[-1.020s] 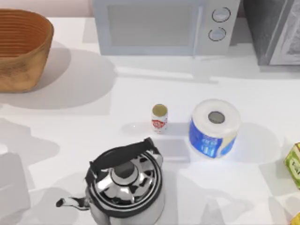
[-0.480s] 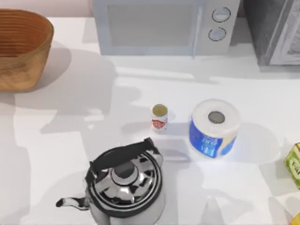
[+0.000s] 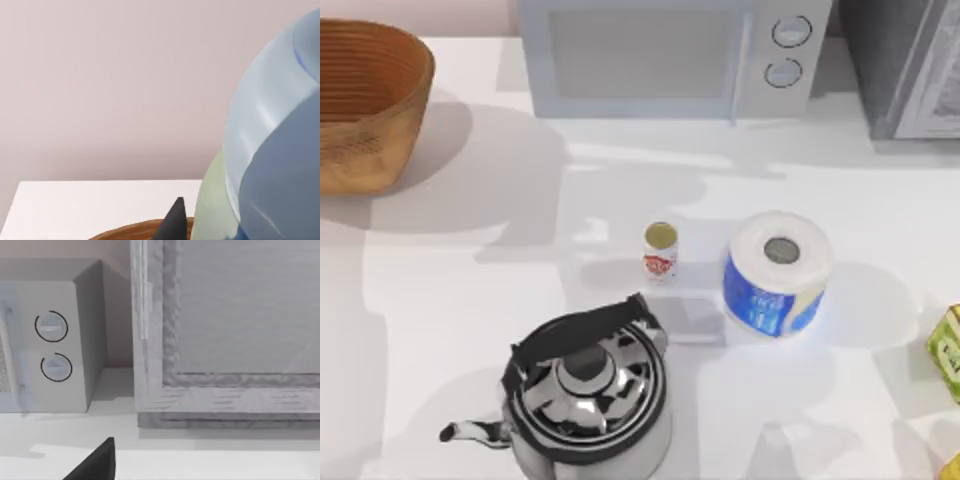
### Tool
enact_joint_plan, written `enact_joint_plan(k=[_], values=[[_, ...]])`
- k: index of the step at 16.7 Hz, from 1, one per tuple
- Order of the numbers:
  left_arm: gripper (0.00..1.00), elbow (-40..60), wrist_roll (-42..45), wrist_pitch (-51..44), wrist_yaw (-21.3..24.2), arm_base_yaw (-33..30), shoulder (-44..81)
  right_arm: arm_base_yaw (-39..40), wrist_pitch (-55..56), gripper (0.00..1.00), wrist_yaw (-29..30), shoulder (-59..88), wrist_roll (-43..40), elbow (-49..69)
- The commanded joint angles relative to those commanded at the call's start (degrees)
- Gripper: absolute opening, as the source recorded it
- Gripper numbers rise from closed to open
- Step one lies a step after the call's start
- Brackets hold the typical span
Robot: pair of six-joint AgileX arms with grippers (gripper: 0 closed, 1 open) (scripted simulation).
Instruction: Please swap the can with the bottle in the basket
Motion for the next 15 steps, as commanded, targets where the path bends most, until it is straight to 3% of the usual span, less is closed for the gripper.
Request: enact_joint_plan(k=[13,15], values=[[0.00,1.94,-0.53,9.59,-1.27,-1.81,11.60,0.00,0.00,1.00,0.00,0.00,0.00,0.00],[0.15,1.94,-0.53,9.59,-1.27,-1.81,11.60,0.00,0.00,1.00,0.00,0.00,0.00,0.00]])
